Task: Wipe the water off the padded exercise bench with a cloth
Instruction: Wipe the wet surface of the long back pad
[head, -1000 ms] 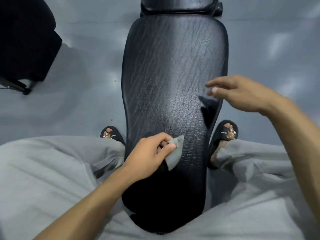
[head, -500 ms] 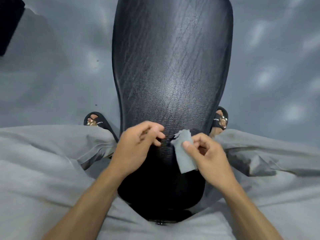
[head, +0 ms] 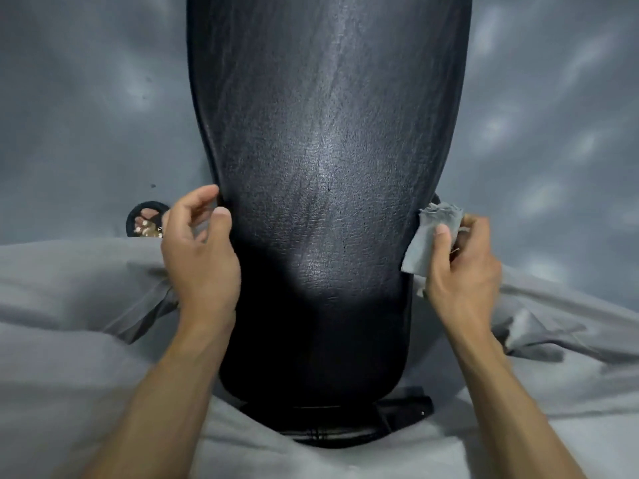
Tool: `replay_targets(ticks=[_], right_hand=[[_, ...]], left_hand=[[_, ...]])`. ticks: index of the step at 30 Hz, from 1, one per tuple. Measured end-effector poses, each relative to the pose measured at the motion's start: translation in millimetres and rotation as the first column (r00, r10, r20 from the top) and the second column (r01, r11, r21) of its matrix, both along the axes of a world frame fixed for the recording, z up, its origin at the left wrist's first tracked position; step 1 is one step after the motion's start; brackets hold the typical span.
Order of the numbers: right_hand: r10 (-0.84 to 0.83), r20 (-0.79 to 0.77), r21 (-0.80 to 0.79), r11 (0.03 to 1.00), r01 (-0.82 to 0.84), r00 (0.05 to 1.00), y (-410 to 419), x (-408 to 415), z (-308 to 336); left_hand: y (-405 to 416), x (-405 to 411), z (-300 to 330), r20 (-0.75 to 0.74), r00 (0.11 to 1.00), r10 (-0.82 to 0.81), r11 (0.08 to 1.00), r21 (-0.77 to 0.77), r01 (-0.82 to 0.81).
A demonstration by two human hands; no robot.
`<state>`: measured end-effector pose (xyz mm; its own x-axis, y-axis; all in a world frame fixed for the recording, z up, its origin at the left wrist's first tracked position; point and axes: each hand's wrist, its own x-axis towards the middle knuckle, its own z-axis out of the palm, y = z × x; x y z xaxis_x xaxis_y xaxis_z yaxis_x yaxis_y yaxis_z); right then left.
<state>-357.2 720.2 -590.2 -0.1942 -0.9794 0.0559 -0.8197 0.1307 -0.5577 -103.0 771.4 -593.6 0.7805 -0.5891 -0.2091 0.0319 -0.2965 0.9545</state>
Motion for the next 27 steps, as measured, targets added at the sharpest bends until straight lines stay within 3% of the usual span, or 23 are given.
replay_targets(ticks=[6, 12, 15, 17, 19, 21, 24, 27], right_hand=[[0.139, -0.009, -0.080, 0.987, -0.139, 0.990, 4.0, 78.7, -7.2], [0.504, -0.079, 0.093, 0.863, -0.497, 0.860, 9.6, 157.5, 1.8], [0.355, -0.147, 0.024, 0.934, -0.356, 0.923, -4.2, 99.5, -0.6], [0.102, -0.173, 0.000, 0.995, -0.103, 0.980, -16.0, 44.0, -2.6], [-0.107, -0.183, -0.036, 0.994, 0.102, 0.977, -24.2, 10.2, -4.0], [-0.124, -0.173, -0.053, 0.992, 0.117, 0.977, -27.7, 14.9, -6.6], [0.059, -0.124, -0.058, 0.996, -0.067, 0.991, -22.8, 72.8, -6.5], [0.351, -0.141, 0.063, 0.936, -0.345, 0.926, -7.7, 150.3, -3.1]], left_hand=[[1.8, 6.3, -19.0, -0.241, 0.969, 0.055, 0.998, 0.025, -0.050], [3.3, 10.2, -23.2, -0.298, 0.952, 0.067, 0.997, -0.015, -0.075], [2.9, 8.9, -20.0, -0.316, 0.946, 0.065, 0.997, -0.017, -0.074], [2.9, 5.7, -19.0, -0.299, 0.953, 0.050, 0.998, -0.018, -0.058], [1.7, 2.6, -17.4, -0.277, 0.960, 0.040, 0.999, -0.012, -0.045], [0.7, 0.7, -16.8, -0.260, 0.965, 0.041, 0.999, -0.014, -0.046], [1.2, 1.6, -17.4, -0.257, 0.965, 0.057, 0.998, -0.013, -0.063], [1.3, 1.6, -18.0, -0.245, 0.968, 0.045, 0.998, -0.028, -0.053]])
